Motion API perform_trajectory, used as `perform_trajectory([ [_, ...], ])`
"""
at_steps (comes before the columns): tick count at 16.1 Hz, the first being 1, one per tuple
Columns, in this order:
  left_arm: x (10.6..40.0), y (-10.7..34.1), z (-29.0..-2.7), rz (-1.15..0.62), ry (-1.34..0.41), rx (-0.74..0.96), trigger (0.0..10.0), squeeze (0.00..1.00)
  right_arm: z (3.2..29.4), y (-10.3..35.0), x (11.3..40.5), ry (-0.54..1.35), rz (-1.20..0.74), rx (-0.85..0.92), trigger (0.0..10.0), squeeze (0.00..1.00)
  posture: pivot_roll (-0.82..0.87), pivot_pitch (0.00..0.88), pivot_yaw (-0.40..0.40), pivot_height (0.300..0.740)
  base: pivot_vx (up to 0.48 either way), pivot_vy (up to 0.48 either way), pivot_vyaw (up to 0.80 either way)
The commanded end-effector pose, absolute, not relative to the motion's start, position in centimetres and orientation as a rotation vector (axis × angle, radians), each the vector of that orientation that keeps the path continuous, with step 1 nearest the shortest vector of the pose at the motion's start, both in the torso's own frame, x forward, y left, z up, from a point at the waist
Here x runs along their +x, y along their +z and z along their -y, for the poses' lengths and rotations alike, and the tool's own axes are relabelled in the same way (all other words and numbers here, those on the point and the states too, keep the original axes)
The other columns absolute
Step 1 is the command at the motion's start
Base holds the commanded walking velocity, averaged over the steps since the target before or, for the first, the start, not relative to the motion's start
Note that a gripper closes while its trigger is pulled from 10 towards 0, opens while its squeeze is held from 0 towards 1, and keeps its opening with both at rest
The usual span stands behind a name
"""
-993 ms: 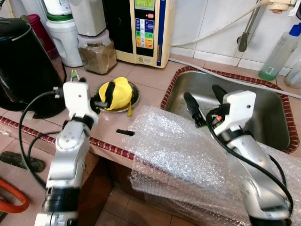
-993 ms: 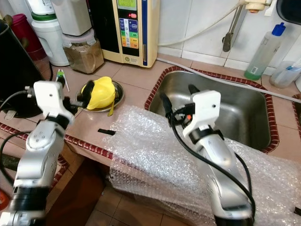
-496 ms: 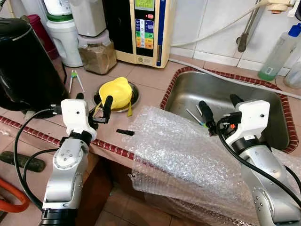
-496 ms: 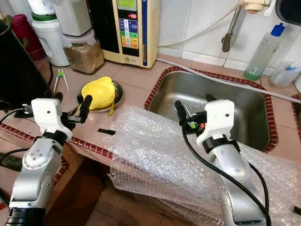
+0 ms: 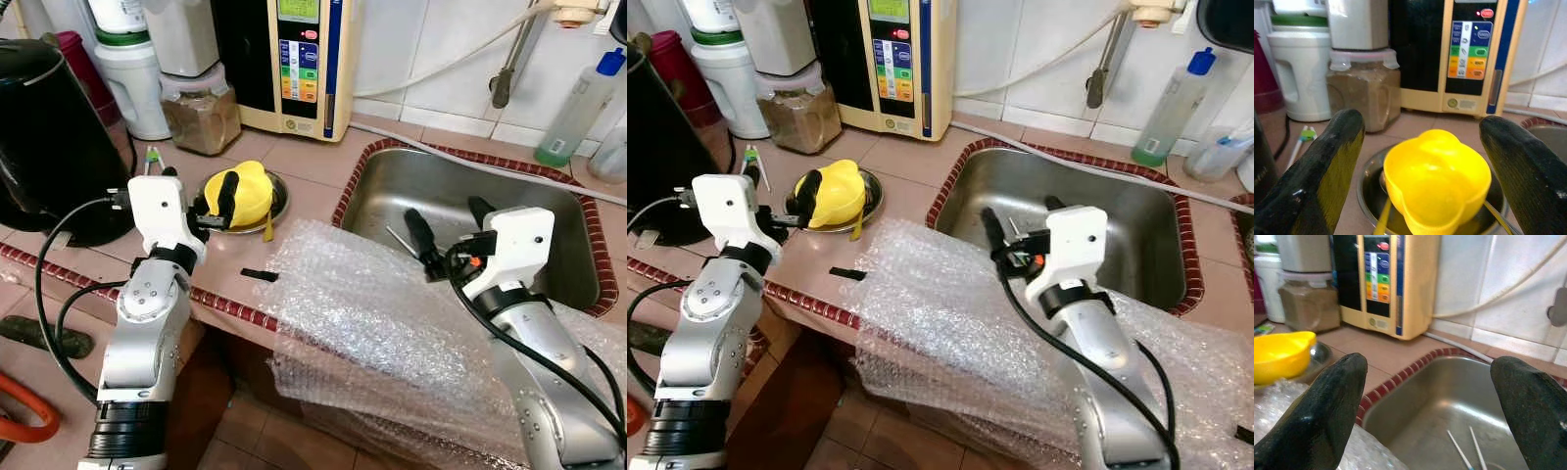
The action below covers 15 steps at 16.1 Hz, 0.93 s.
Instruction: Kitchen organization
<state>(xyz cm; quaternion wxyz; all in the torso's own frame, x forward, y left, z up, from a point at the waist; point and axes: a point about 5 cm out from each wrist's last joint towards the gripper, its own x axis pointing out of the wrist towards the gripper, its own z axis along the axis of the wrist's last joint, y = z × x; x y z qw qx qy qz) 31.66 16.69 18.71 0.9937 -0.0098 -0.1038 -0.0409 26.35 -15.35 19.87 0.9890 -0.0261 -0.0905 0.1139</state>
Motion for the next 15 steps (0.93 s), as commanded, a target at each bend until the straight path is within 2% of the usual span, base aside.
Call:
perform_trajectory([
  [1, 31.2, 18.3, -16.4, 0.190, -0.098, -0.019, 10.0, 0.00, 15.3, 20.4, 26.2, 0.200, 0.193, -0.095, 10.0, 0.00, 0.02, 0.068, 0.032, 0.740, 0.000, 0.000, 0.00],
  [4, 30.3, 17.5, -16.0, 0.165, -0.115, -0.024, 10.0, 0.00, 14.6, 19.9, 26.0, 0.223, 0.198, -0.138, 10.0, 0.00, 0.02, 0.072, 0.027, 0.740, 0.000, 0.000, 0.00],
  [10, 29.9, 17.5, -15.5, 0.160, -0.126, -0.046, 10.0, 0.00, 14.3, 19.4, 26.1, 0.258, 0.145, -0.071, 10.0, 0.00, 0.03, 0.073, 0.021, 0.740, 0.000, 0.000, 0.00],
  [13, 30.7, 16.9, -16.6, 0.114, -0.047, -0.019, 10.0, 0.00, 14.0, 19.8, 26.0, 0.289, 0.163, -0.058, 10.0, 0.00, 0.03, 0.077, 0.020, 0.740, 0.000, 0.000, 0.00],
  [15, 31.8, 17.0, -16.9, 0.092, -0.020, -0.060, 10.0, 0.00, 13.6, 20.0, 25.9, 0.312, 0.173, -0.043, 10.0, 0.00, 0.03, 0.084, 0.020, 0.740, 0.000, 0.000, 0.00],
])
